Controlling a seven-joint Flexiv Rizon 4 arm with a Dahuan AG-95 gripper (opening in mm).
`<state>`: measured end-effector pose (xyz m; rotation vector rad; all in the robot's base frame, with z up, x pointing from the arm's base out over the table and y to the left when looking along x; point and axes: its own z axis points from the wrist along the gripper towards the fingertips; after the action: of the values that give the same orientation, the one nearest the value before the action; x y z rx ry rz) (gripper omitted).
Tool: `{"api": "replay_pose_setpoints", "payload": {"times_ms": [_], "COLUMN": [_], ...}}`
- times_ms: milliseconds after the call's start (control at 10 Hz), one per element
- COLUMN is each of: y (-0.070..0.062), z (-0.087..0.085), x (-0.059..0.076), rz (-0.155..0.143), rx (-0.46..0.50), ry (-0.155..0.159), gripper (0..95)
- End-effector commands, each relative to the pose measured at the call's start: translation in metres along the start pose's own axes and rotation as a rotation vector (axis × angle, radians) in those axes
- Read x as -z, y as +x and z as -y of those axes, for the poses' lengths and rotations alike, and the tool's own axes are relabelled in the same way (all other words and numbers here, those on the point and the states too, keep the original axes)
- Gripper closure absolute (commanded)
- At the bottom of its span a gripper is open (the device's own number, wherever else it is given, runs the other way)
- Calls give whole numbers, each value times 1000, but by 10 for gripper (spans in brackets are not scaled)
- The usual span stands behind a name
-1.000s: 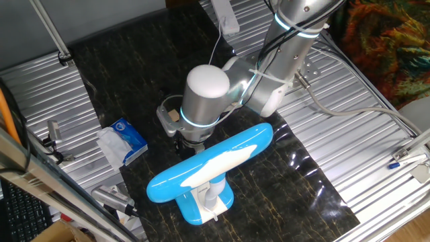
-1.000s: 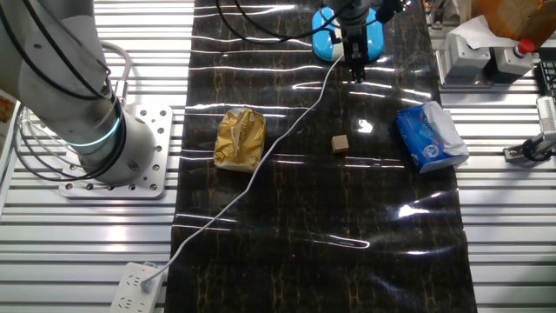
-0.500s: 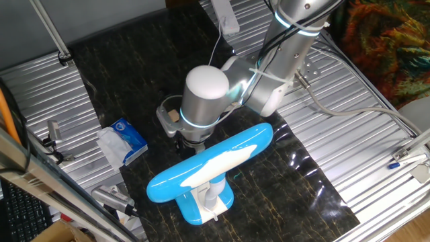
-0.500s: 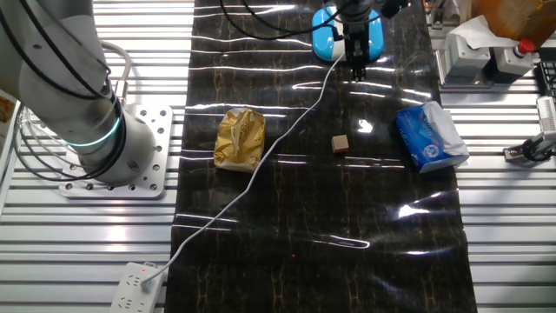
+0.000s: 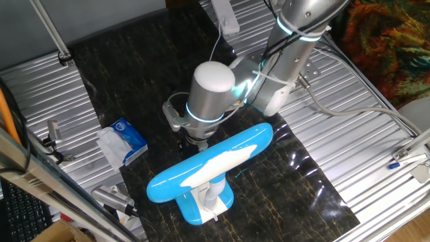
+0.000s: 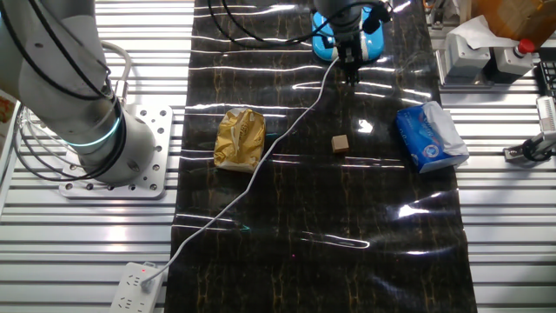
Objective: Turn on the desk lamp by pressing the button
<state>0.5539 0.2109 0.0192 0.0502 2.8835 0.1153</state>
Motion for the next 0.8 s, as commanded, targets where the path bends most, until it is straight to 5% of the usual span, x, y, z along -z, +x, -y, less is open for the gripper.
{"api": "replay_pose_setpoints", "payload": {"times_ms": [100,200,400,500,800], "y": [-18,-20,-20,-20,-19], "z": [-1,2,2,2,4], "x": [72,77,76,77,78], "rz": [-134,-150,-184,-245,-266], "rx": [39,49,37,59,76], "ry": [29,34,48,103,120], "gripper": [0,0,380,950,950]}}
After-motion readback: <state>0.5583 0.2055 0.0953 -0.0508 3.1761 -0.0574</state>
